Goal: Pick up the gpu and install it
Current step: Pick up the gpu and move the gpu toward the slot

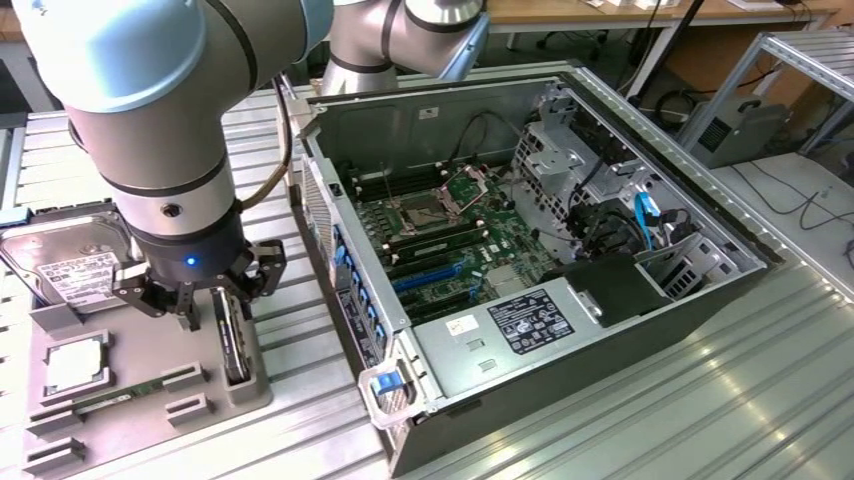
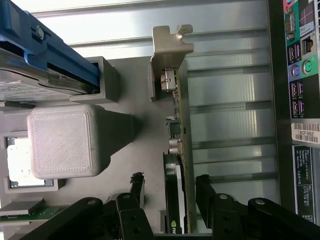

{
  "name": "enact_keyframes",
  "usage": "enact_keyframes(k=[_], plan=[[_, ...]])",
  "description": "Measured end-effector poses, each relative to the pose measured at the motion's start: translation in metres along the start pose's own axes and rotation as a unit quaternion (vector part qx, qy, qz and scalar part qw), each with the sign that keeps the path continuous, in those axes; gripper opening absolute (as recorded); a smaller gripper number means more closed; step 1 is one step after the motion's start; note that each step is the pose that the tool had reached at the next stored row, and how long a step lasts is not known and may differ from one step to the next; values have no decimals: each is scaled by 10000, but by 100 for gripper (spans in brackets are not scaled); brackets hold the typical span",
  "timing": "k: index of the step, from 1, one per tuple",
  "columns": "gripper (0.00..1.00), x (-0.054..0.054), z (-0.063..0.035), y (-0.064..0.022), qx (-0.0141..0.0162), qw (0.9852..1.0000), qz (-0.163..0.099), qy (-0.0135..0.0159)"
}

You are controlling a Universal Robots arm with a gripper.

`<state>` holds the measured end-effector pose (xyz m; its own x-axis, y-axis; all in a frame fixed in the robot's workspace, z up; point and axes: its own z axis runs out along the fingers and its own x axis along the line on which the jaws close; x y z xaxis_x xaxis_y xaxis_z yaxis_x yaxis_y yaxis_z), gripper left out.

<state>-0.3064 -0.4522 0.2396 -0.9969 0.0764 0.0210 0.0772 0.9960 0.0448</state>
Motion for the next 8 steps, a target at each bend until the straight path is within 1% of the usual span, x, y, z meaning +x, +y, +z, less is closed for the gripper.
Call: enact_keyframes(k=[5,7,8], plan=[[54,0,0,-1,0,10000,-1,0],[53,0,0,-1,0,10000,-1,0],[45,0,0,-1,0,10000,-1,0]])
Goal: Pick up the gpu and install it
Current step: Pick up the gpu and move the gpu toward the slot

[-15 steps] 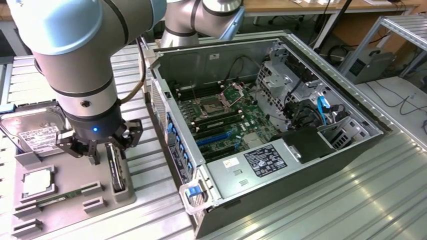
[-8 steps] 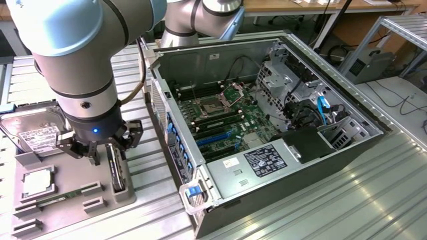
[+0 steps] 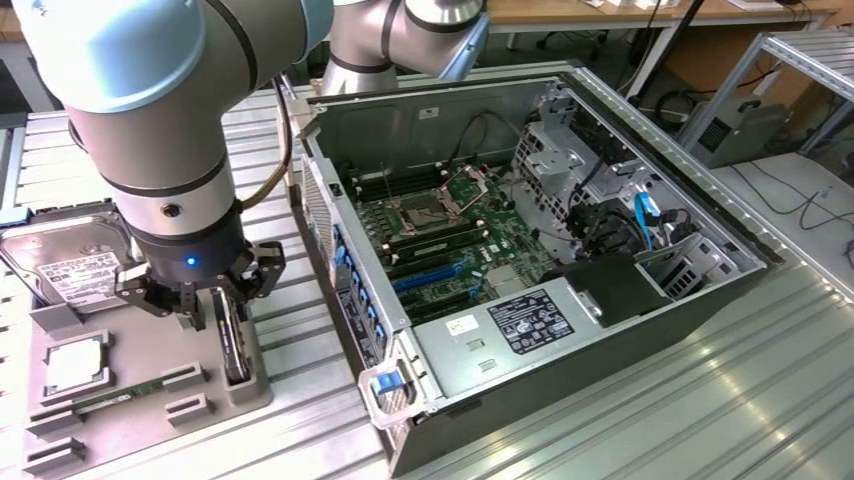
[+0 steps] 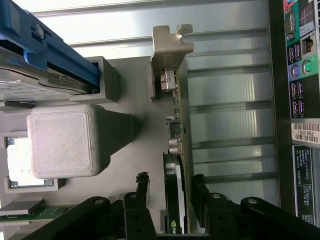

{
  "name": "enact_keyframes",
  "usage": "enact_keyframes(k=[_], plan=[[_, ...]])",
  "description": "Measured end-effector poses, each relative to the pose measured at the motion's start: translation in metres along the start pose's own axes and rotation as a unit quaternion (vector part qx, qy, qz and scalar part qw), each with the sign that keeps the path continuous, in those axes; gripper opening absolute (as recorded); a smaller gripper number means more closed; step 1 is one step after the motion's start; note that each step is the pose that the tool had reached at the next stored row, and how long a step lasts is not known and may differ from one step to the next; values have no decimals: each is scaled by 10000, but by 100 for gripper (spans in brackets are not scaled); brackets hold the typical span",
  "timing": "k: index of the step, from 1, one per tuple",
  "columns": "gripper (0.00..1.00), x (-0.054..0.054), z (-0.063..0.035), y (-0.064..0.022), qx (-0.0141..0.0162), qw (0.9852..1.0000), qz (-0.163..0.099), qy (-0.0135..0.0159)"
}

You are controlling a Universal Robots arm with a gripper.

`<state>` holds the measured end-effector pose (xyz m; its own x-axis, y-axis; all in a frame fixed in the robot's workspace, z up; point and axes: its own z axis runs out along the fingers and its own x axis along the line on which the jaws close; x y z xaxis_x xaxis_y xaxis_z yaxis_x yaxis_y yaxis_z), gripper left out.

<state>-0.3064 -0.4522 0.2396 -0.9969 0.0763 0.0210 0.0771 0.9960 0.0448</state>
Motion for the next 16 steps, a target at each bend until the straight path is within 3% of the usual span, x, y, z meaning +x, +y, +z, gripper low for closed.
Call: enact_keyframes(k=[16], plan=[[45,-5,-25,-20,-6,10000,0,0]])
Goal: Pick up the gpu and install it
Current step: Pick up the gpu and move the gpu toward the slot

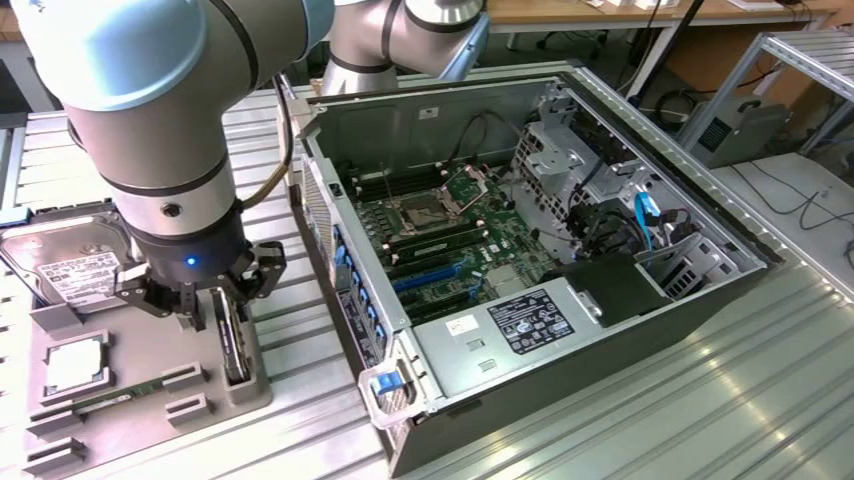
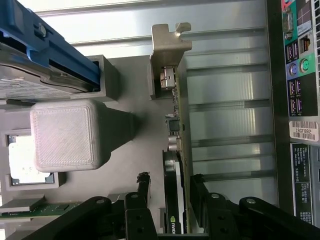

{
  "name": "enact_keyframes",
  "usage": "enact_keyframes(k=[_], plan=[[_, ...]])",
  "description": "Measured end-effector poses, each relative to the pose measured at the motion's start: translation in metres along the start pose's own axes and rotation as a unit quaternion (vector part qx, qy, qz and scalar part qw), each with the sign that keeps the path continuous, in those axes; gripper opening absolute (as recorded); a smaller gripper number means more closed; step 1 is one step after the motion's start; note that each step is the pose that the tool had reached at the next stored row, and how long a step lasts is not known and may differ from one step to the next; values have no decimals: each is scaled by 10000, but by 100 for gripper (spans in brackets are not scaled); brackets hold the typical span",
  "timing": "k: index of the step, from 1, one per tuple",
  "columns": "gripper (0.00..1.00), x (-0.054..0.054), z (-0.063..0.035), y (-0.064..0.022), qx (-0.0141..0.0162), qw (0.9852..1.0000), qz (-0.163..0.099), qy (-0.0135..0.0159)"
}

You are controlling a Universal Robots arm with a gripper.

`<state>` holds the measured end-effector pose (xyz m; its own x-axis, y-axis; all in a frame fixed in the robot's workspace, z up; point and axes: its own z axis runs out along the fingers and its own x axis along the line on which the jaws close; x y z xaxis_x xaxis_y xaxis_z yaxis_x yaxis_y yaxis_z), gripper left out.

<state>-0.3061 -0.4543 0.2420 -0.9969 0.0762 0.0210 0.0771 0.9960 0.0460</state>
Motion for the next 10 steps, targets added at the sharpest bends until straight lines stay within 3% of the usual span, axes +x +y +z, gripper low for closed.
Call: enact_keyframes(k=[10], plan=[[45,-11,-1,-1,1,10000,0,1]])
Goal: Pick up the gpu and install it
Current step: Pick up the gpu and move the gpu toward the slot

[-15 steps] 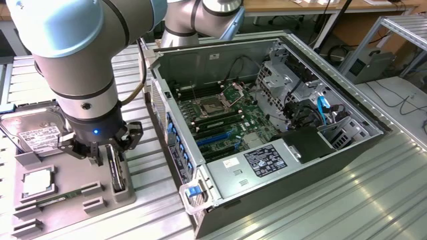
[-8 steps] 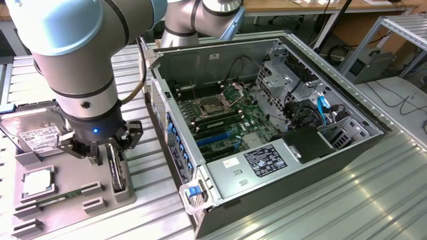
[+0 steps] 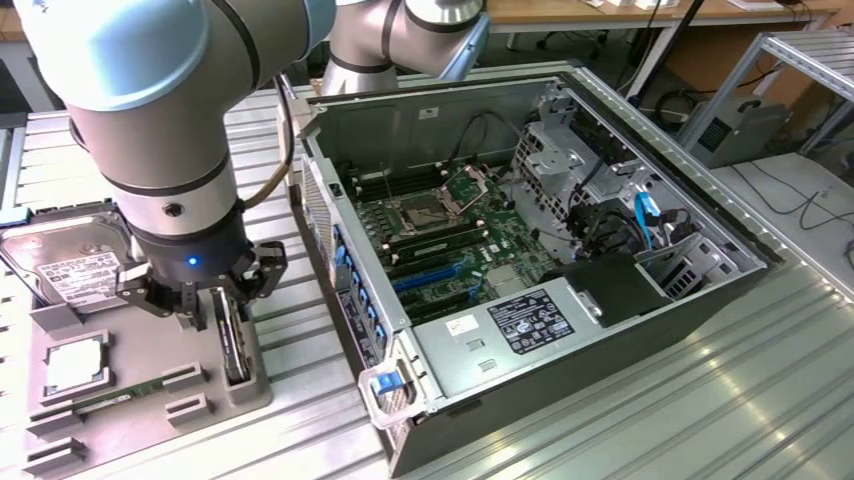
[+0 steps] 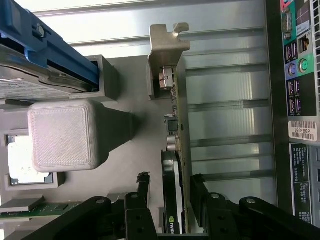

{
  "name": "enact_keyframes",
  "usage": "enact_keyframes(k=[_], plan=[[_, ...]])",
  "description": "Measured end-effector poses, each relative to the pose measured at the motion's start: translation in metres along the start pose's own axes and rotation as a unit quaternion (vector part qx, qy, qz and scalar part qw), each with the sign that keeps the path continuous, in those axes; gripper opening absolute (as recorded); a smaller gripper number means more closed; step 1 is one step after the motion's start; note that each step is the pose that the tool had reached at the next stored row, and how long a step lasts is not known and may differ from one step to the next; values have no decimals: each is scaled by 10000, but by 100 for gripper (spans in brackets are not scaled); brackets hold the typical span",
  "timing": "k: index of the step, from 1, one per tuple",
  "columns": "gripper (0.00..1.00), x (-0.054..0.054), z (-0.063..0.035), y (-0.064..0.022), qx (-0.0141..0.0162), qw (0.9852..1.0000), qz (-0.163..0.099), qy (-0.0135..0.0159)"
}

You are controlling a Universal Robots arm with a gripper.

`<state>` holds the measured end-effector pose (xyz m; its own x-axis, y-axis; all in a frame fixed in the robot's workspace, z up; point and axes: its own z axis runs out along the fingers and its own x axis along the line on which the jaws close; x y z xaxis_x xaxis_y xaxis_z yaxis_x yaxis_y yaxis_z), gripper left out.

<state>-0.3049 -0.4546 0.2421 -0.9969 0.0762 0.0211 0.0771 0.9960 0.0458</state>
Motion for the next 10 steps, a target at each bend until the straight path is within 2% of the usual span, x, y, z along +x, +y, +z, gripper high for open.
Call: enact_keyframes(k=[10], plan=[[45,-19,-1,-18,0,10000,0,0]])
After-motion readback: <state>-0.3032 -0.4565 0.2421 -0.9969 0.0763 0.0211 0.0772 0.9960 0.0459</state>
